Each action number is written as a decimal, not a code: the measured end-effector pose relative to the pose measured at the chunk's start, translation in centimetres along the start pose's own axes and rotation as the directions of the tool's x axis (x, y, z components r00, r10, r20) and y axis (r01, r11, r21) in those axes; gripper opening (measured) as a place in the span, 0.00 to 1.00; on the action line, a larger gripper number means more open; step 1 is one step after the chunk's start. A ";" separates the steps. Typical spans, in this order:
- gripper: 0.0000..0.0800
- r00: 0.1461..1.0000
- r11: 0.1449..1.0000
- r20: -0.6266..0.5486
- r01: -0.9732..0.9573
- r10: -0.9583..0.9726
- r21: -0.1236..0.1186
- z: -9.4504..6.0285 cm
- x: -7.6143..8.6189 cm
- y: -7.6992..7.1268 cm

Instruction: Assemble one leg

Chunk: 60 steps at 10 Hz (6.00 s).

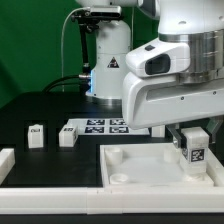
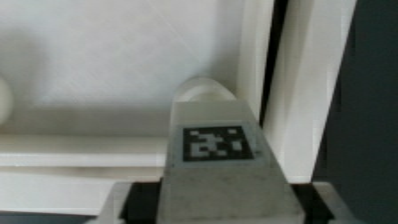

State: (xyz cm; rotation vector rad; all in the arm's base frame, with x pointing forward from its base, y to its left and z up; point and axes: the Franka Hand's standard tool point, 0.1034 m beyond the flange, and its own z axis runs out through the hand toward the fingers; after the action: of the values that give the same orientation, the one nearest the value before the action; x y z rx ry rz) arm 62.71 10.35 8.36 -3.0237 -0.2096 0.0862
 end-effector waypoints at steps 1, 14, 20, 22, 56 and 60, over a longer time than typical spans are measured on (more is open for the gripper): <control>0.36 0.980 0.981 -0.019 -0.196 0.196 0.009 0.0 0.2 0.0; 0.74 0.499 0.501 -0.055 -0.864 0.865 0.045 0.2 0.1 -1.3; 0.81 0.975 0.977 -0.054 -0.215 0.214 -0.010 0.3 -0.1 -1.4; 0.81 1.000 1.000 -0.027 0.009 -0.009 -0.019 0.2 -0.2 -1.5; 0.81 0.998 0.997 -0.057 -0.037 0.033 -0.069 1.0 -0.9 -2.0; 0.66 0.989 0.986 -0.043 0.138 -0.142 -0.089 1.0 -0.8 -1.8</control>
Offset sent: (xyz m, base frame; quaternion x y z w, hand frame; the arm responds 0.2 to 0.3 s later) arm -0.0092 0.0037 -0.0015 -0.0443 0.0429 0.3550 0.9328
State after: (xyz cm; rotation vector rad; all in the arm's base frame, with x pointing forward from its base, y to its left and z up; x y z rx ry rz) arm 61.58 12.14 7.62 -3.0810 -0.4310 -0.0099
